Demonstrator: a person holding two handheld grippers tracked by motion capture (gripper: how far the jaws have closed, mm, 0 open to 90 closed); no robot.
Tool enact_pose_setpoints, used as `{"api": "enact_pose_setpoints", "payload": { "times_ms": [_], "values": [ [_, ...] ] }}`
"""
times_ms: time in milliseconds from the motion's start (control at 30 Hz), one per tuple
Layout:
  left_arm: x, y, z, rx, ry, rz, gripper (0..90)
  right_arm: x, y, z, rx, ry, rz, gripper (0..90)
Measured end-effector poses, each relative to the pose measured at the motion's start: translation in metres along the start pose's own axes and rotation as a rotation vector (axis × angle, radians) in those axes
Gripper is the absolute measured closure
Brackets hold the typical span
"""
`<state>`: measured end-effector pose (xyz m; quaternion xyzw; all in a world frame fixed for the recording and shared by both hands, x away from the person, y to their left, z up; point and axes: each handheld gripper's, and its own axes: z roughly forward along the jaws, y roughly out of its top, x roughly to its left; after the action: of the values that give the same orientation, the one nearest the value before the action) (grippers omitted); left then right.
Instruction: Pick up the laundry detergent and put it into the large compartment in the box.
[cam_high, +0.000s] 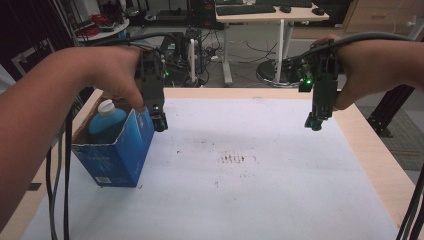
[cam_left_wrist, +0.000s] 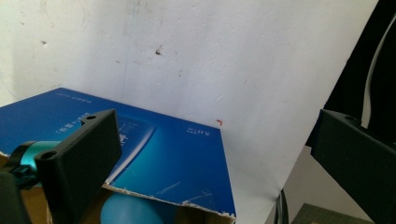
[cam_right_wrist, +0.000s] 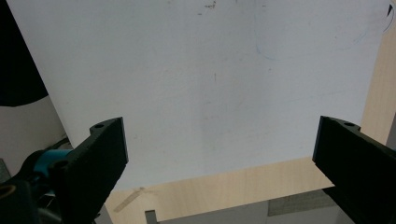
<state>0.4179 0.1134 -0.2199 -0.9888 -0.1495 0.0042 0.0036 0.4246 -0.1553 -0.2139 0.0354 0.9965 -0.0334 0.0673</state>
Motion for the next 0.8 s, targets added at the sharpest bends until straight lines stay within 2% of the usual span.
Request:
{"api": "enact_pose_setpoints", "payload": {
  "times_ms": [133, 400, 800],
  "values": [
    [-0.0011, 0.0, -0.0001, -0.002, -0.005, 0.016, 1.6, 0.0009, 0.0002, -0.0015, -0.001, -0.001, -0.002, 2.2],
    [-0.004, -0.0015, -0.0003, 0.001, -0.015, 0.01, 1.6, 0.0029, 0.0007, -0.0028, -0.005, -0.005, -0.002, 2.2],
    [-0.0061, 0.0016, 0.0006, -0.014, -0.026, 0.029, 1.6, 0.0049, -0.0007, -0.004, -0.001, -0.008, 0.0, 2.2]
  ]
}}
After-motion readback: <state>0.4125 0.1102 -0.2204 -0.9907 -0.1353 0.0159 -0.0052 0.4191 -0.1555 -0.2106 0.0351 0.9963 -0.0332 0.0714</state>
